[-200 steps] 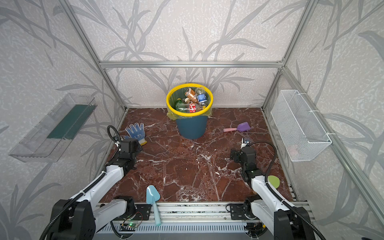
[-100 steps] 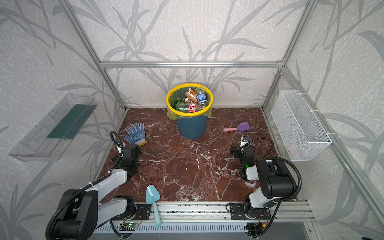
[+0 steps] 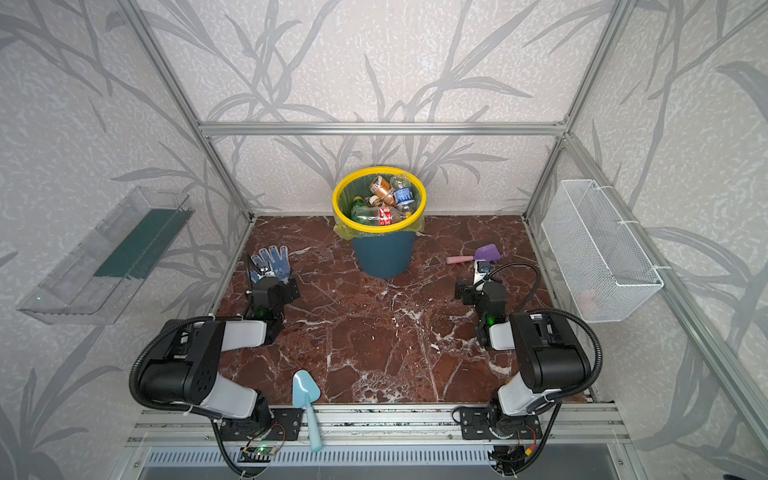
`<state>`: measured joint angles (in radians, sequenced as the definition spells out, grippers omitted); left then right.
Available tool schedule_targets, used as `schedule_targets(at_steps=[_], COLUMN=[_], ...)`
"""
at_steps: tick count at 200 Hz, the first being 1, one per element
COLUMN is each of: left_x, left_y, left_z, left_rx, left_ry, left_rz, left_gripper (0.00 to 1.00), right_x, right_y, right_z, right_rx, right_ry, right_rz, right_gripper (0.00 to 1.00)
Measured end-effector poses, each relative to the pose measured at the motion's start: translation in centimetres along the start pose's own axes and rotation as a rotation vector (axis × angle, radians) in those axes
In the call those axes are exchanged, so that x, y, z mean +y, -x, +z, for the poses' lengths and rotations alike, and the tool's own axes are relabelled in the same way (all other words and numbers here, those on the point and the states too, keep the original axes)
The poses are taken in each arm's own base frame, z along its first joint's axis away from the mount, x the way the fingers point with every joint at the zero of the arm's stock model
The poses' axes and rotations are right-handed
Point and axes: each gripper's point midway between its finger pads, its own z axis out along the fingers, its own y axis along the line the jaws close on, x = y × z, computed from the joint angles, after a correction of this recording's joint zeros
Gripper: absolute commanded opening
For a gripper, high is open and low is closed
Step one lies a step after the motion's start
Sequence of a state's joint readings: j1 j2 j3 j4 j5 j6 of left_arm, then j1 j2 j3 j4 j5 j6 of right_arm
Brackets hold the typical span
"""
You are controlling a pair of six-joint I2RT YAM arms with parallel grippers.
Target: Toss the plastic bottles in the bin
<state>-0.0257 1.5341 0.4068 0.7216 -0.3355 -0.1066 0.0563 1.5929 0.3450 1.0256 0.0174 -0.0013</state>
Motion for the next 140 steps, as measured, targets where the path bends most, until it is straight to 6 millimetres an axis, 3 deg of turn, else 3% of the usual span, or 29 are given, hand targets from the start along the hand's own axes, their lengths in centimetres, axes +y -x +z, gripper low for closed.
schedule_targets(at_steps=[54,140], left_x=[-0.6,-0.8], left_y=[1.0,1.2], left_z=[0.1,0.0], left_rx=[-0.039,-0.044], left_ry=[-0.049,-0.065], left_rz=[-0.013,-0.016], left_gripper=[1.00,1.00], right_x=[0.1,2.6], right_y=[-0.3,-0.7], right_z=[0.0,0.0], right_rx=[0.010,0.036], right_ry=[0.005,0.147], right_rz=[-0.009,-0.063], right_gripper=[0.99,0.99])
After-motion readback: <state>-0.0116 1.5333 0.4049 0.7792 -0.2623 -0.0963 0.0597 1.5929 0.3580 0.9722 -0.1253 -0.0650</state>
